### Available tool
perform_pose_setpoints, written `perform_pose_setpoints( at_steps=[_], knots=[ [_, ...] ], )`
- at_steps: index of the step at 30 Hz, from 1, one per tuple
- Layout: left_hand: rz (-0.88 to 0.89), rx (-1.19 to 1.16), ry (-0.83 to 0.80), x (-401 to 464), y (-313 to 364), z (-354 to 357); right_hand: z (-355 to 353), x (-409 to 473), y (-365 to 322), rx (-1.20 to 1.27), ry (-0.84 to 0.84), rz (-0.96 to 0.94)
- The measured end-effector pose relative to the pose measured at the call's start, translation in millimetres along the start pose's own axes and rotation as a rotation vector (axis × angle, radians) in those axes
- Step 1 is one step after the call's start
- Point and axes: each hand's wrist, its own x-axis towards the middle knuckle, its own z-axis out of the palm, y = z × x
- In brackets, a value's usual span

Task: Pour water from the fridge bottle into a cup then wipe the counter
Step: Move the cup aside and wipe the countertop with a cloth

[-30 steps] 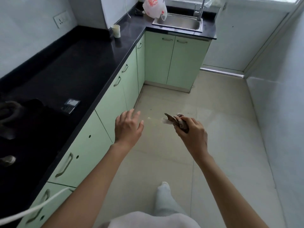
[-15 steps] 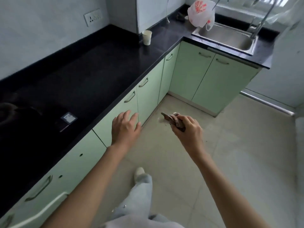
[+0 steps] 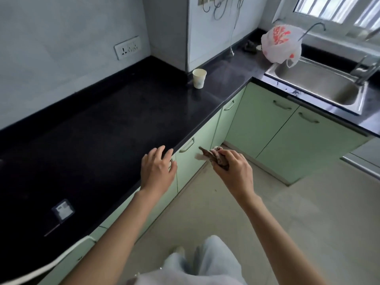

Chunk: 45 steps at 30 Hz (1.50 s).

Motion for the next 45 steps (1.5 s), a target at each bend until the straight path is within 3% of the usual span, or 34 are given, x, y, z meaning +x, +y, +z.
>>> perform_pose_setpoints(
  at_steps=[11,17,30,36,45],
  knots=[
    [-0.215,0.026,0.029,141,49,59,50,167,85,0.099,-0.155,-0.12],
    [-0.353,0.062,0.082,180,52,78,85,241,98,0.196,-0.255,-0.237],
    [-0.643,0.146,0.079,262,-40,93,225,376,43,0.265,-0.451,-0.492],
    [-0.779,0.165,0.068,296,-76,85,298,449,-2,0.319,-0.48,-0.53],
    [-0.976,0.186,0.035,337,-106,91,410,525,-43,0.319,-0.694,-0.564]
  ],
)
